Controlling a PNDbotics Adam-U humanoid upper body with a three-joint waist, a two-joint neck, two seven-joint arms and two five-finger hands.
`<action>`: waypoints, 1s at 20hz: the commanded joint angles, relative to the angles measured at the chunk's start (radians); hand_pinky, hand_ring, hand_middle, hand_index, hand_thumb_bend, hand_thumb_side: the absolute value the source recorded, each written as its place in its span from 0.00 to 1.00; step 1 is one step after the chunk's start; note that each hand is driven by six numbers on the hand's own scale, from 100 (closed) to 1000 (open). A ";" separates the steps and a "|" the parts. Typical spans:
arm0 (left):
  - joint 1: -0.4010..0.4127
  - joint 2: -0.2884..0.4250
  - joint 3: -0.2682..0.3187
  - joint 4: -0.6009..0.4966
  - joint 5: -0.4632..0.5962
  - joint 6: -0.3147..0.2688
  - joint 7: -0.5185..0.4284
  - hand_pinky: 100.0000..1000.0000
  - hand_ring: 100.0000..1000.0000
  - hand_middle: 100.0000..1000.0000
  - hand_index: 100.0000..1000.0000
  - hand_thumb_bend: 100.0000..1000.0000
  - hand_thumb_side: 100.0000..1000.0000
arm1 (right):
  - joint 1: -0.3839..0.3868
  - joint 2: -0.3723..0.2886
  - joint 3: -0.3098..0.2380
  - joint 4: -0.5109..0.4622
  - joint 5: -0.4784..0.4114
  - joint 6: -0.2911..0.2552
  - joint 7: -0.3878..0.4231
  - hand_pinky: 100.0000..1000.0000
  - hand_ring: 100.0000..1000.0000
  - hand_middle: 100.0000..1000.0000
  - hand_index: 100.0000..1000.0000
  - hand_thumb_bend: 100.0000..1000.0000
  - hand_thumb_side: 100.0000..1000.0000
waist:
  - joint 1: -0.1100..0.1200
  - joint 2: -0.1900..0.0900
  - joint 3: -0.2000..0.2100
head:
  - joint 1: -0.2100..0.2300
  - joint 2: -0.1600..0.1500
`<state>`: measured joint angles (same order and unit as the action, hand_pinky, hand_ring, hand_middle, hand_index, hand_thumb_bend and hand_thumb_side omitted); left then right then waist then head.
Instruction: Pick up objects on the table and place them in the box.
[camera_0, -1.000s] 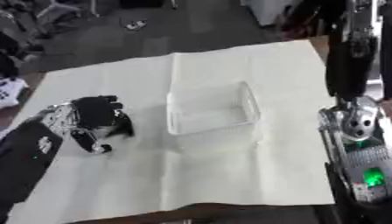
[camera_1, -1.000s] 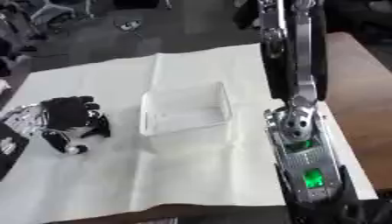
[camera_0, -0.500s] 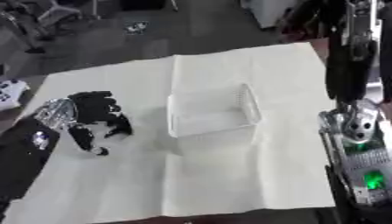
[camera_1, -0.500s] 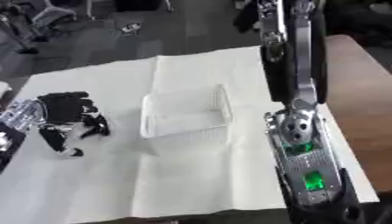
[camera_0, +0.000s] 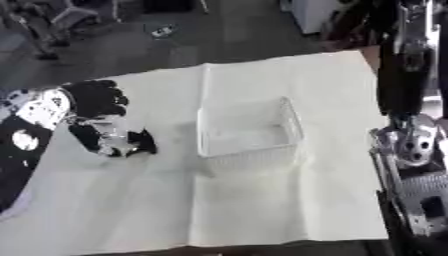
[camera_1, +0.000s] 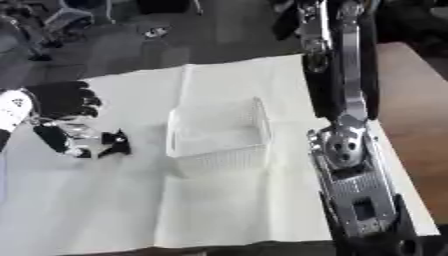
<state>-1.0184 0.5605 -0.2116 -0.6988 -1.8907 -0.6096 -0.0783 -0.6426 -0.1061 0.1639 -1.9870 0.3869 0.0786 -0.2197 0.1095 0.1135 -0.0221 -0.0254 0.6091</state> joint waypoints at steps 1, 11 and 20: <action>-0.017 0.034 0.013 0.001 -0.008 0.009 -0.060 1.00 0.94 0.89 0.84 0.44 1.00 | -0.008 -0.007 -0.004 -0.013 -0.004 -0.001 0.002 0.30 0.33 0.45 0.69 0.37 1.00 | -0.002 -0.021 0.003 | 0.012 -0.013; 0.033 -0.009 0.055 0.080 -0.056 0.051 -0.103 1.00 0.99 0.92 0.87 0.45 1.00 | -0.021 0.006 -0.004 -0.013 -0.010 -0.005 0.003 0.30 0.33 0.45 0.69 0.36 1.00 | -0.007 -0.012 -0.007 | 0.018 -0.031; 0.055 -0.033 0.097 0.119 -0.094 0.104 -0.024 1.00 1.00 0.94 0.88 0.44 1.00 | -0.026 0.014 -0.003 -0.013 -0.014 -0.009 0.009 0.30 0.33 0.45 0.69 0.36 1.00 | -0.013 -0.005 -0.014 | 0.039 -0.034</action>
<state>-0.9714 0.5378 -0.1163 -0.6015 -1.9759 -0.5045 -0.1135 -0.6489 -0.0966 0.1639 -1.9870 0.3779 0.0725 -0.2137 0.1027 0.1150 -0.0349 0.0018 0.5849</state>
